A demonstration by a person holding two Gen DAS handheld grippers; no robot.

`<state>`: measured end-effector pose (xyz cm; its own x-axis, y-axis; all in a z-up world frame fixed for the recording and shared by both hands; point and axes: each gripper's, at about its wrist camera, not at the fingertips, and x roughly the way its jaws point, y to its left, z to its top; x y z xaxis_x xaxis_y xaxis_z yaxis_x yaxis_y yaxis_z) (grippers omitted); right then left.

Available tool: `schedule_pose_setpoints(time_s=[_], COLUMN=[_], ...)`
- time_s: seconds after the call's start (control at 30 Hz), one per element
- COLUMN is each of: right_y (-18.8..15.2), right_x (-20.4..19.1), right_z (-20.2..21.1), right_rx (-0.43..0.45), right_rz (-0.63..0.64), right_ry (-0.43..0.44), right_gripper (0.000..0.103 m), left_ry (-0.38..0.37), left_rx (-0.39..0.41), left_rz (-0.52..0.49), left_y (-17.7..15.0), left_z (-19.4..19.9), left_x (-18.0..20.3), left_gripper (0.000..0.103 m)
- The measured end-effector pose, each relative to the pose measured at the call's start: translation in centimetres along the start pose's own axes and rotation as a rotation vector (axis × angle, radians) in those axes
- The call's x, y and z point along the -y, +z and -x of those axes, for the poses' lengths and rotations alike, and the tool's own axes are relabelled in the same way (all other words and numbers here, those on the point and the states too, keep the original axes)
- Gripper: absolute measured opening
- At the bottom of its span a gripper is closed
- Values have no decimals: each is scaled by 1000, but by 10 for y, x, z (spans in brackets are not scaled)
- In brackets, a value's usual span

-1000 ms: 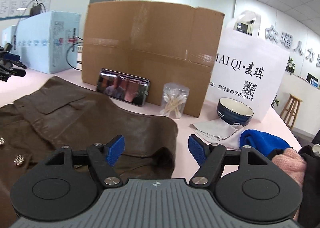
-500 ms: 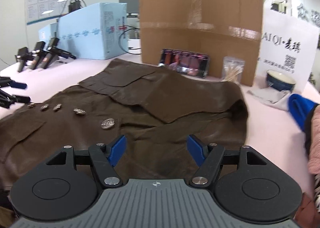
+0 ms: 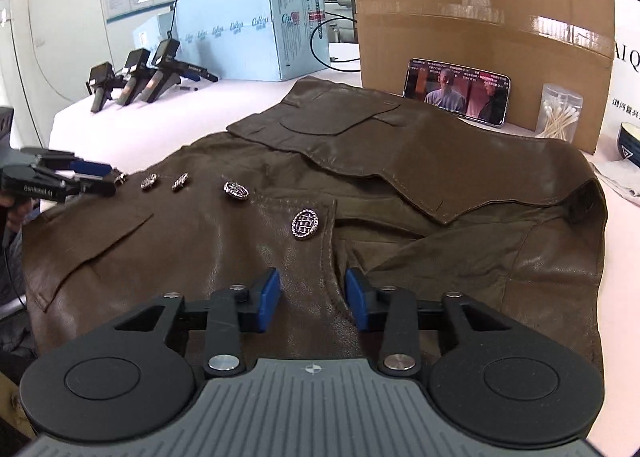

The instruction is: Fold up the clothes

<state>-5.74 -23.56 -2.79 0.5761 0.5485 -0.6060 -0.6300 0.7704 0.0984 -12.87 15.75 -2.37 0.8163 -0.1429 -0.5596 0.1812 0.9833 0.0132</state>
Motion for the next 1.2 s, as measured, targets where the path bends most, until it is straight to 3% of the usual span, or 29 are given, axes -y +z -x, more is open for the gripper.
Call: schedule_pose_setpoints(time_s=[0.07,0.17,0.43,0.57,0.63,0.67,0.7,0.73,0.8,0.9,1.03,1.2], right_y=[-1,-1,-7,-14,-15,-15,-13,-11,-7,-1,1,4], right_x=[-3,-7,-8,1,5,9,12,14,14,12,13,15], right_z=[3,10,37,48,50,50,48,44,35,17,7,5], right_rx=[5,26,99,89,90,90,86,79,63,21,-3,-15], right_rz=[19,43,37,15,1,-11,-21,-28,-32,-23,-48,-55], right_ry=[-22,-38,-141,-174,-163,-142,-123,-100,-60,0,34,0], right_gripper=[9,5,2,2,6,16,35,42,43,43,44,60], left_ry=[-9,-6,-34,-54,-22,-23,-29,-30,-25,-14,-57,-70], left_rx=[15,40,155,167,147,132,116,105,68,28,-25,-32], left_rz=[-5,-6,-68,-108,-103,-89,-74,-62,-36,35,121,134], left_y=[1,5,29,37,36,35,33,31,24,16,9,5], left_z=[3,7,25,22,17,14,11,10,4,-1,-8,-10], left_x=[-3,-7,5,14,14,13,11,9,6,-5,-20,-23], left_gripper=[22,7,5,5,5,5,5,5,7,19,49,67])
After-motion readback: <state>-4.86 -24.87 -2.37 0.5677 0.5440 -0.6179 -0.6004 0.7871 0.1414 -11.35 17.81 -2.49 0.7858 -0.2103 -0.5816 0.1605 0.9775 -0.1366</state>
